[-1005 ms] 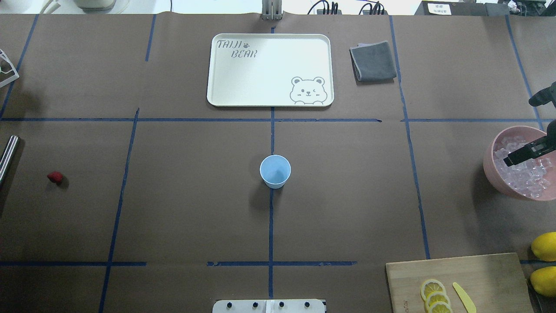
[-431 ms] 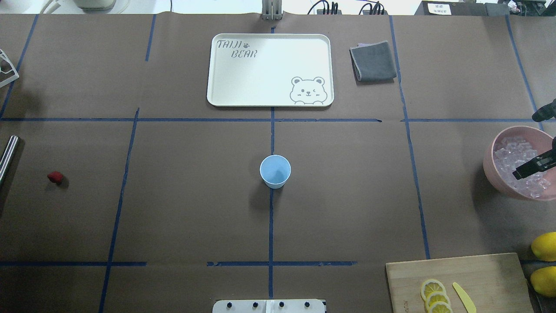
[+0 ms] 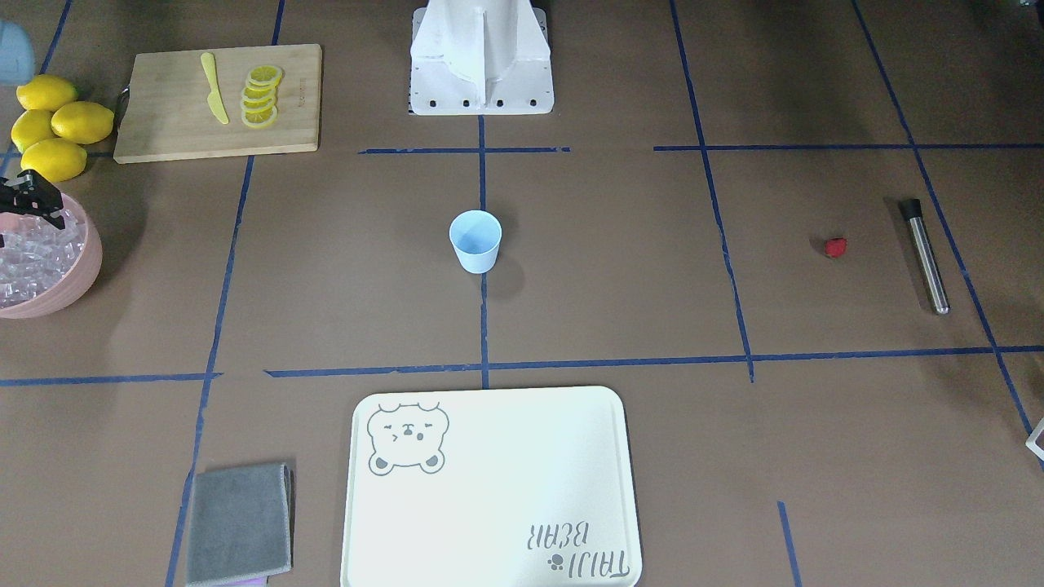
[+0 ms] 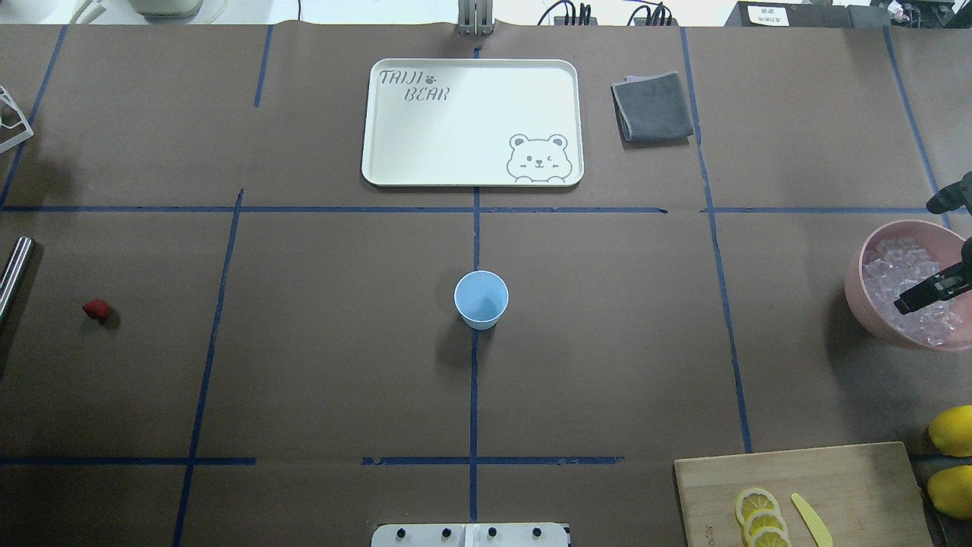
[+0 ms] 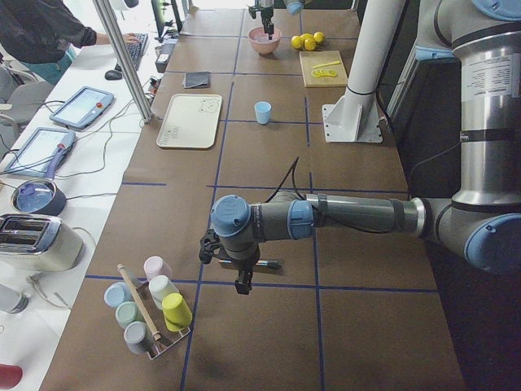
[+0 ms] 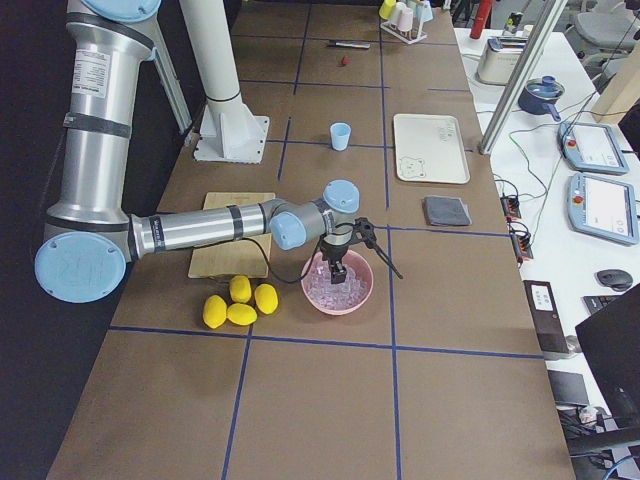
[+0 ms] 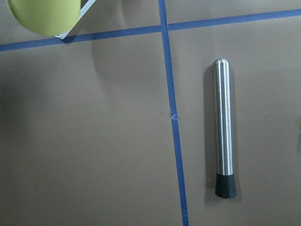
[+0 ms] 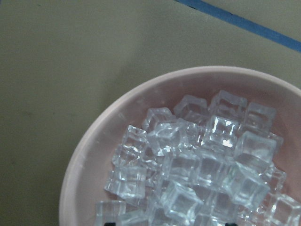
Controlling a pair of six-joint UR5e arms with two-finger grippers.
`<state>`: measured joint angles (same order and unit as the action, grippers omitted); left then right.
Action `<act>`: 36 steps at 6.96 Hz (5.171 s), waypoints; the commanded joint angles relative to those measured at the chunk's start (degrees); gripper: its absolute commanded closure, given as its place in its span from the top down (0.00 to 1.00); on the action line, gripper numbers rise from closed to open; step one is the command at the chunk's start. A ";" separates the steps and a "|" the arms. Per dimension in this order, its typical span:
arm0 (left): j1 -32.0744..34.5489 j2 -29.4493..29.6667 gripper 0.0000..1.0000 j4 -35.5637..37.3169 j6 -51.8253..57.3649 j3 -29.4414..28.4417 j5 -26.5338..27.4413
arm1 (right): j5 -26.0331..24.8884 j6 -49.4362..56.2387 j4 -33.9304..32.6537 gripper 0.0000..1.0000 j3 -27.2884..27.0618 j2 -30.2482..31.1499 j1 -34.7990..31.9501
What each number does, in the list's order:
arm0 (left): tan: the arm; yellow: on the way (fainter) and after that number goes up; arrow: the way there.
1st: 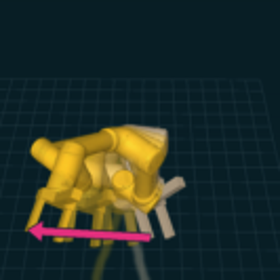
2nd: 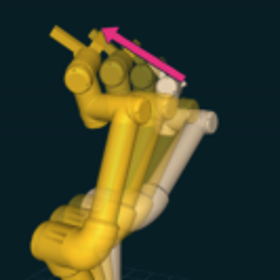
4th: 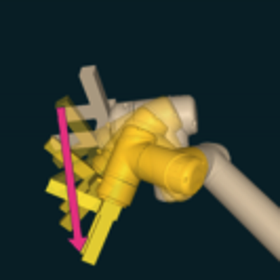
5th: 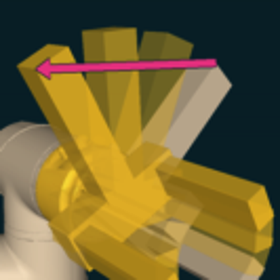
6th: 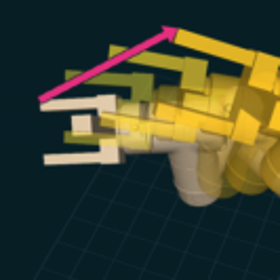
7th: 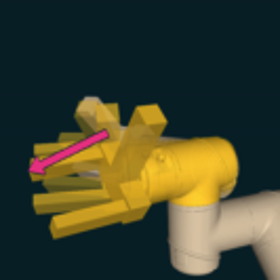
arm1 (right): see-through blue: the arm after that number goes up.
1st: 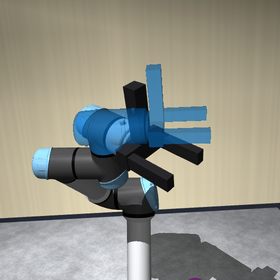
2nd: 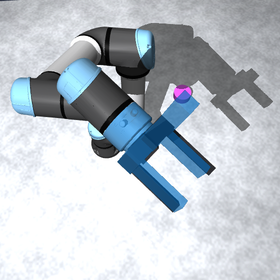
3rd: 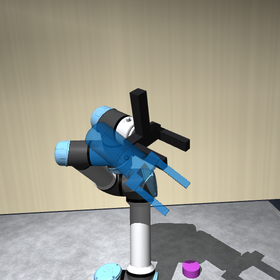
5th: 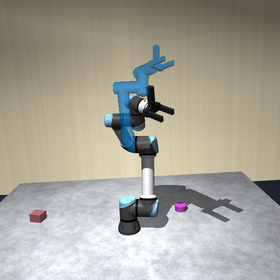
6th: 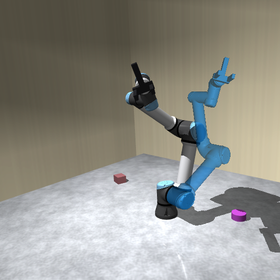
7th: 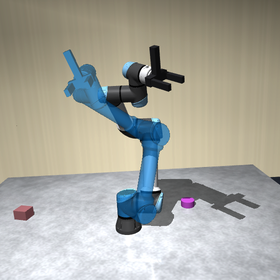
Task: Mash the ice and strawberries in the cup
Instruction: 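Lower the right gripper into the pink bowl and grasp an ice cube, then carry the ice cube with the right gripper over the light-blue cup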
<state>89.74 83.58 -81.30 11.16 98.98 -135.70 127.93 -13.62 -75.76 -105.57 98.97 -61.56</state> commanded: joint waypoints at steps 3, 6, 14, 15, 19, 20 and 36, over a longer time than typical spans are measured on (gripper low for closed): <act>0.00 0.00 1.00 0.00 0.00 -0.02 0.00 | -0.22 0.18 0.00 0.77 2.29 -0.98 0.21; 0.00 0.00 1.00 0.00 0.00 0.07 0.00 | -0.14 0.09 0.00 0.73 3.34 -2.64 0.38; 0.00 0.00 1.00 0.00 0.00 0.25 0.00 | 0.92 -0.17 -0.87 0.13 -1.19 -2.73 -3.29; 0.00 0.00 1.00 0.00 0.00 0.33 0.00 | 2.40 -0.70 -1.14 0.13 -3.48 -3.34 -4.00; -0.09 0.00 1.00 -0.09 0.00 0.33 0.00 | 2.94 -17.10 -7.73 0.08 -7.20 -17.47 1.05; -0.09 0.09 1.00 -0.09 0.00 0.77 0.00 | 2.77 -21.40 -7.82 0.07 -7.20 -20.89 3.70; -0.26 0.53 1.00 -0.09 0.00 0.86 0.00 | -35.29 -51.24 -21.00 0.00 8.79 -56.00 39.50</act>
<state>89.48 84.14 -81.45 11.16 100.05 -135.70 94.10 -64.17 -96.79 -99.00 44.06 -23.01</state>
